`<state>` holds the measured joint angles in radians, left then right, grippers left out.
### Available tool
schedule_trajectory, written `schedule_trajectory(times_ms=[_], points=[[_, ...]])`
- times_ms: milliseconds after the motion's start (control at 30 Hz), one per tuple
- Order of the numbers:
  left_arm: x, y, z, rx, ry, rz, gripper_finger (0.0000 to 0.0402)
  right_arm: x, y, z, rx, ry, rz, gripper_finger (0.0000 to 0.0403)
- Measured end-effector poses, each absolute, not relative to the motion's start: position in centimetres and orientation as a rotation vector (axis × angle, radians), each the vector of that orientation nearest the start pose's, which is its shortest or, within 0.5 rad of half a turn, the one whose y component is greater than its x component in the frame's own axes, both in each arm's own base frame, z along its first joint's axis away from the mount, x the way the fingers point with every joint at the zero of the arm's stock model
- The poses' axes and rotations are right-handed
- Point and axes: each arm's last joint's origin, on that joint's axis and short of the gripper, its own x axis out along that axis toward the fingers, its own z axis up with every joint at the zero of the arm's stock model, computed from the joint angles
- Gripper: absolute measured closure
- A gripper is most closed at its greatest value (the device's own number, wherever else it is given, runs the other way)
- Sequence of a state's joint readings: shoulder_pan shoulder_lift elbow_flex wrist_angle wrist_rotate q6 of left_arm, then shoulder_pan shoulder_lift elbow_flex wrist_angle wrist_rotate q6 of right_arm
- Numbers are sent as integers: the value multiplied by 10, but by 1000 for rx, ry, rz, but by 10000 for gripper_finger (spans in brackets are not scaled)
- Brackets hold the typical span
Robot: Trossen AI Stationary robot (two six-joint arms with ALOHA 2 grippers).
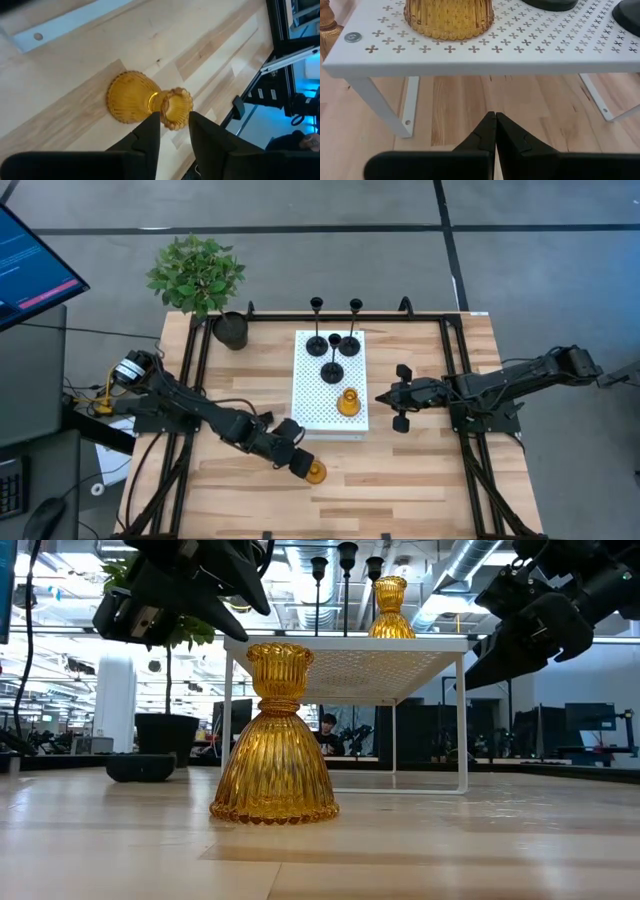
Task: Pick & Place candle stick holders
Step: Put the yellow glass candle holder on the shelf
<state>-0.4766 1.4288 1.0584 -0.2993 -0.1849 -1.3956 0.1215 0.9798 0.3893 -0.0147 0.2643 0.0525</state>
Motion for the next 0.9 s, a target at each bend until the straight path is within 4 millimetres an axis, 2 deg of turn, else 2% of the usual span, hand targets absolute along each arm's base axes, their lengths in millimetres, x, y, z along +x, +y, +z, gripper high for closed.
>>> schedule_trajectory(times_ms=[233, 400, 500, 667, 900], points=[[276, -136, 271, -1116, 706, 206, 271, 188, 15, 182, -67, 591, -153, 403], [273, -134, 257, -1095, 711, 245, 252, 188, 15, 181, -68, 594, -152, 403], [274, -134, 251, -1117, 700, 242, 248, 187, 15, 181, -77, 602, -150, 403], [277, -135, 253, -1137, 671, 224, 250, 187, 15, 181, -77, 603, -150, 403], [297, -147, 232, -1166, 679, 171, 254, 187, 15, 180, -79, 609, -150, 403]])
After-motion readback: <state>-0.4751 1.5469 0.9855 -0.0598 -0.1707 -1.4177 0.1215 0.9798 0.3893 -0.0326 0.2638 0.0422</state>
